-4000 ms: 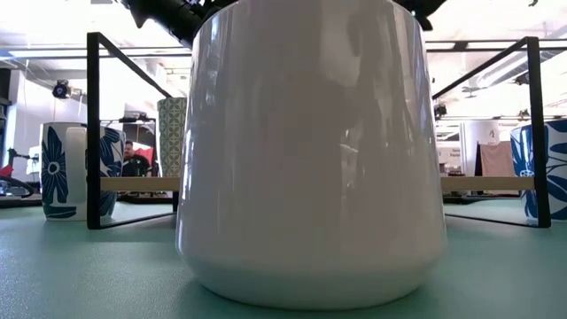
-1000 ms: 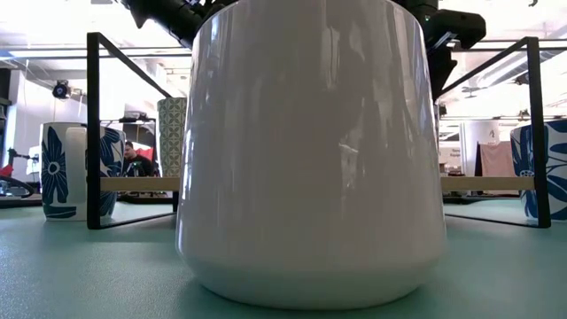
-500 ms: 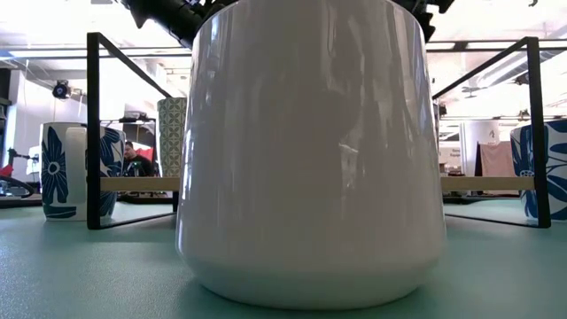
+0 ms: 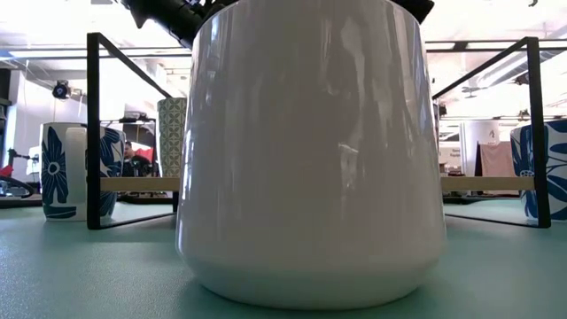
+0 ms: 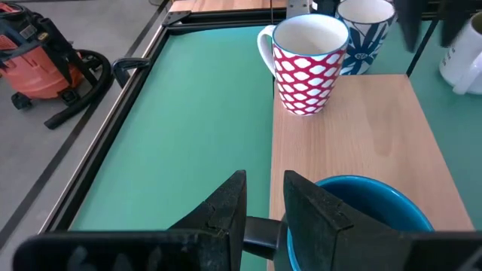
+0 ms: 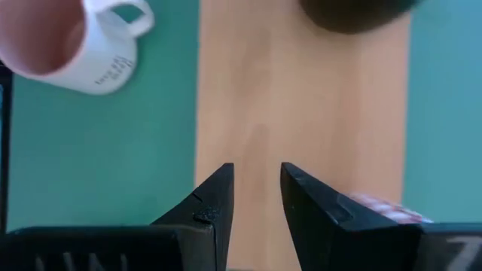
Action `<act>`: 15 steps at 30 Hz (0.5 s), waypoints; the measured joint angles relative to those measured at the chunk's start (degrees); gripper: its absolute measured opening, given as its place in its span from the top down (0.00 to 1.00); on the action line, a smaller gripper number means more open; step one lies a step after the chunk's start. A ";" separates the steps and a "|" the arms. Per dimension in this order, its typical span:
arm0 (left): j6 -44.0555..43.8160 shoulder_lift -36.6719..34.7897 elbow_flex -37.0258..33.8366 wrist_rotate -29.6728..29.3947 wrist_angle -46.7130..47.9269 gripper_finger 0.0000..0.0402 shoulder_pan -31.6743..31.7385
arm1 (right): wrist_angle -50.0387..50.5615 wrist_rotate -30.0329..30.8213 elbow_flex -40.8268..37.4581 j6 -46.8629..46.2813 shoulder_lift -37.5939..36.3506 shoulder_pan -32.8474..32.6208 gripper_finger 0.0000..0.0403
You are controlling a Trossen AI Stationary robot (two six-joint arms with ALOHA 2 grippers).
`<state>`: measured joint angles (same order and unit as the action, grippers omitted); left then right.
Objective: Place coffee mugs
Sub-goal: Put the light orange mug on the shelf
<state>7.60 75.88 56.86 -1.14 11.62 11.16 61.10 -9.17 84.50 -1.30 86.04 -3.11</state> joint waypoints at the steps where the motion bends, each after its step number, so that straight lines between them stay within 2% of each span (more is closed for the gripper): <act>1: -0.01 -0.05 0.00 0.01 0.00 0.82 0.00 | -0.78 0.01 -0.01 -0.64 0.30 -0.71 0.75; 8: -0.63 -0.56 1.94 0.01 1.05 0.82 0.00 | -4.87 0.14 -0.01 -6.29 2.39 -4.74 0.78; 15: -1.52 -1.49 7.97 0.01 12.98 0.82 0.00 | -10.58 0.15 -0.01 -15.45 6.67 -9.70 0.79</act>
<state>6.08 74.39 64.83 -1.13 24.60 11.16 50.52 -9.01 84.49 -16.75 92.71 -12.81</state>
